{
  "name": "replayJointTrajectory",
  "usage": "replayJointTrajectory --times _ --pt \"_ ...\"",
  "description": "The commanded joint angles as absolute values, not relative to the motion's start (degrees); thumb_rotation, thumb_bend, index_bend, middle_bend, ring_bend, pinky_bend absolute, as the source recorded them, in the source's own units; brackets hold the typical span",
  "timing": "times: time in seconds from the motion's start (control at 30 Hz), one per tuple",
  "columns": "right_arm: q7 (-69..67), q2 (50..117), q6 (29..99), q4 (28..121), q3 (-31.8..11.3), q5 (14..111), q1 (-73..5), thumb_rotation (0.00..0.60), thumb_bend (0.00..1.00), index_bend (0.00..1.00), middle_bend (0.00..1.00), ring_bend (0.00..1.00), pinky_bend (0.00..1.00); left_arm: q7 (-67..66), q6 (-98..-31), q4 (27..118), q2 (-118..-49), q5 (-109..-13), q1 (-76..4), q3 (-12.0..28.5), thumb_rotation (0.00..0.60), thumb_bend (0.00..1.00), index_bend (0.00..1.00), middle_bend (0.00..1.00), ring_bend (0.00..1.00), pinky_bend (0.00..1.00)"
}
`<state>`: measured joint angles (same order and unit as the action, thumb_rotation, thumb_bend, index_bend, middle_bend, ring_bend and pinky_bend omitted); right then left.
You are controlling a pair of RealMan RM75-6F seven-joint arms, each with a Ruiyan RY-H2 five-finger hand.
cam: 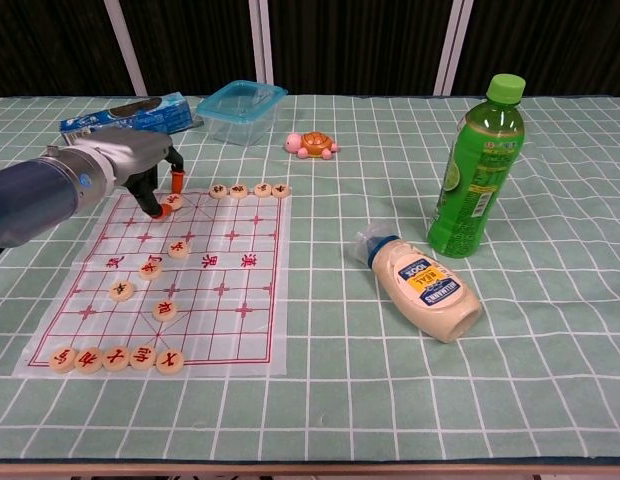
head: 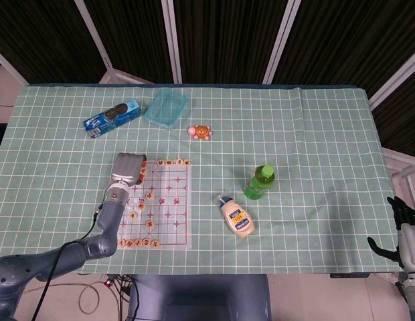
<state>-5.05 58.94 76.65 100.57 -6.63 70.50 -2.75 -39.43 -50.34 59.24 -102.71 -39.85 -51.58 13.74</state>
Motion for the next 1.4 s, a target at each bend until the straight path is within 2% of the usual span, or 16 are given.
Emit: replayJointTrajectory --times 0.03,0.33,0.7,0.9,1.0,1.1,1.17,1.3,1.4 --pt "-5.1 58.9 76.6 100.6 -6.6 70.5 -2.7 0.6 0.31 0.0 0.0 0.0 0.0 -39.4 -50.2 59.2 -102.8 -39.8 -51.6 13.8 0.6 0.33 0.46 1.0 1.0 0.99" --pt "-6.2 59.2 77.3 100.4 -6.8 71.3 -2.5 0.6 0.31 0.0 0.0 0.0 0.0 -39.1 -49.9 58.7 -103.0 -40.0 -51.6 13.6 0.6 0.33 0.43 1.0 1.0 0.99" --pt "-6.0 59.3 77.6 100.2 -6.8 71.5 -2.5 0.6 0.31 0.0 0.0 0.0 0.0 -38.7 -50.2 59.4 -102.2 -40.5 -51.3 13.6 0.6 0.31 0.32 1.0 1.0 0.99" --pt "-6.0 59.3 77.7 100.1 -6.6 71.8 -2.4 0.6 0.31 0.0 0.0 0.0 0.0 -35.6 -53.9 63.6 -100.0 -43.5 -50.1 14.6 0.6 0.3 0.31 1.0 0.97 0.98" --pt "-5.7 59.3 77.8 100.1 -6.6 71.9 -2.5 0.6 0.31 0.0 0.0 0.0 0.0 -32.5 -57.4 68.0 -97.5 -46.8 -48.2 14.8 0.6 0.28 0.28 0.97 0.91 0.92" --pt "-5.4 59.4 77.9 100.0 -6.6 72.0 -2.5 0.6 0.31 0.0 0.0 0.0 0.0 -29.0 -62.1 73.8 -94.1 -50.6 -45.2 14.4 0.6 0.26 0.22 0.83 0.79 0.8" --pt "-5.1 59.4 77.9 99.9 -6.5 71.9 -2.5 0.6 0.31 0.0 0.0 0.0 0.0 -27.4 -64.5 77.0 -92.1 -52.9 -43.2 13.6 0.6 0.23 0.17 0.68 0.66 0.69" --pt "-4.3 59.5 77.9 99.8 -6.5 72.0 -2.6 0.6 0.31 0.0 0.0 0.0 0.0 -24.9 -69.9 82.6 -87.6 -57.5 -38.7 11.1 0.6 0.18 0.13 0.46 0.47 0.54" --pt "-3.7 59.6 78.1 99.7 -6.4 72.3 -2.6 0.6 0.31 0.0 0.0 0.0 0.0 -22.8 -73.8 86.0 -84.5 -60.6 -34.8 8.8 0.6 0.12 0.07 0.25 0.26 0.36"
